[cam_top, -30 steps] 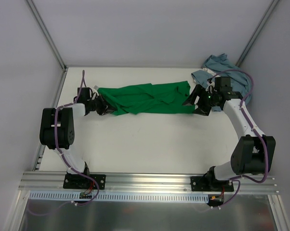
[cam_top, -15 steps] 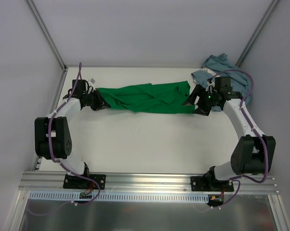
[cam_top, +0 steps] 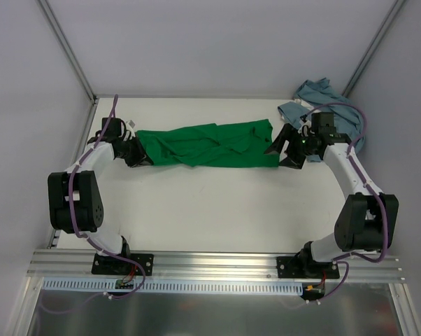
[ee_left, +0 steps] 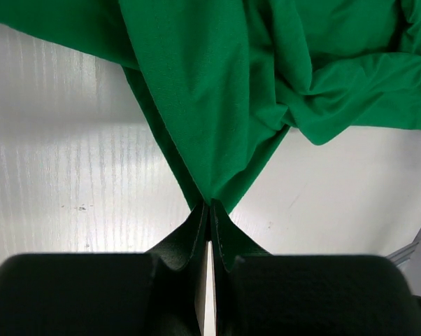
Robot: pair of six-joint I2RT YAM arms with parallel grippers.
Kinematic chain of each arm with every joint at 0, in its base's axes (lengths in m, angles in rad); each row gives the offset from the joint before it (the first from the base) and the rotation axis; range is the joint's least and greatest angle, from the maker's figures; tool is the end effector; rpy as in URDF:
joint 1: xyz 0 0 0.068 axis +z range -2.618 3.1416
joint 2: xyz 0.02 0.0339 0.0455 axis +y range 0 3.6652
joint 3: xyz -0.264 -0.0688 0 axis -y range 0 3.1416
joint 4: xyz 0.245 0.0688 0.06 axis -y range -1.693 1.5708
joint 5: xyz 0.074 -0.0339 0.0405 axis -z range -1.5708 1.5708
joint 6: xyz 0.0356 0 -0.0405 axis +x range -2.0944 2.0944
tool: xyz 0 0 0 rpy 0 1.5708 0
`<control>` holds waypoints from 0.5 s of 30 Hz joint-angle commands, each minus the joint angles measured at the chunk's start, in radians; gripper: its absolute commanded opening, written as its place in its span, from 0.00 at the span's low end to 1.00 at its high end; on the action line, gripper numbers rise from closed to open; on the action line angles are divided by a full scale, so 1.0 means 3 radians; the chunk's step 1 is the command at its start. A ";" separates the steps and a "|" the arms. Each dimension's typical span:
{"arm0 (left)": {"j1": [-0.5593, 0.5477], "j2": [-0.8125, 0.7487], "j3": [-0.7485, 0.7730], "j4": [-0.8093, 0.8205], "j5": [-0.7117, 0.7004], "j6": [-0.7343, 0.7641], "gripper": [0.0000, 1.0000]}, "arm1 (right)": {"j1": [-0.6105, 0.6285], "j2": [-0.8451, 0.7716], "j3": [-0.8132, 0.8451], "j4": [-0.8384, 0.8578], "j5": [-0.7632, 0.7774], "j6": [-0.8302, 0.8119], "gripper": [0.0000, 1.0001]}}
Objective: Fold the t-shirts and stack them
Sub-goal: Fold the other side of the tshirt into a rectangle
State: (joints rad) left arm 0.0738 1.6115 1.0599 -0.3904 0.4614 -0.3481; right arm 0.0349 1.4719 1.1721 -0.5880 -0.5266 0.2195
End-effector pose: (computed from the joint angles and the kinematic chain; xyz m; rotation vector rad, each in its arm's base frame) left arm 0.3334 0.0088 0.2144 -0.3363 2.4814 -0.6920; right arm 0.3110 0.0288 0.2799 -0.0078 2.4386 0.7585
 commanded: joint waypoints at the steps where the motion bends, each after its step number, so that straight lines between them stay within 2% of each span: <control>1: 0.0030 -0.0100 0.0026 -0.0064 -0.0009 0.0092 0.00 | -0.0014 0.0241 0.0040 0.0150 -0.0192 -0.0016 0.81; 10: 0.0030 -0.0003 -0.0046 0.0100 0.0139 -0.0021 0.00 | 0.0027 0.1035 0.0362 0.0681 -0.0463 0.0204 0.79; 15: 0.0030 -0.0018 0.0010 0.0069 0.0124 0.0000 0.00 | 0.0047 0.1316 0.0658 0.0728 -0.0505 0.0311 0.79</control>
State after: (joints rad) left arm 0.0738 1.6142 1.0538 -0.3752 0.4709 -0.3504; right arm 0.0410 1.8595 1.2865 -0.4179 -0.6346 0.2840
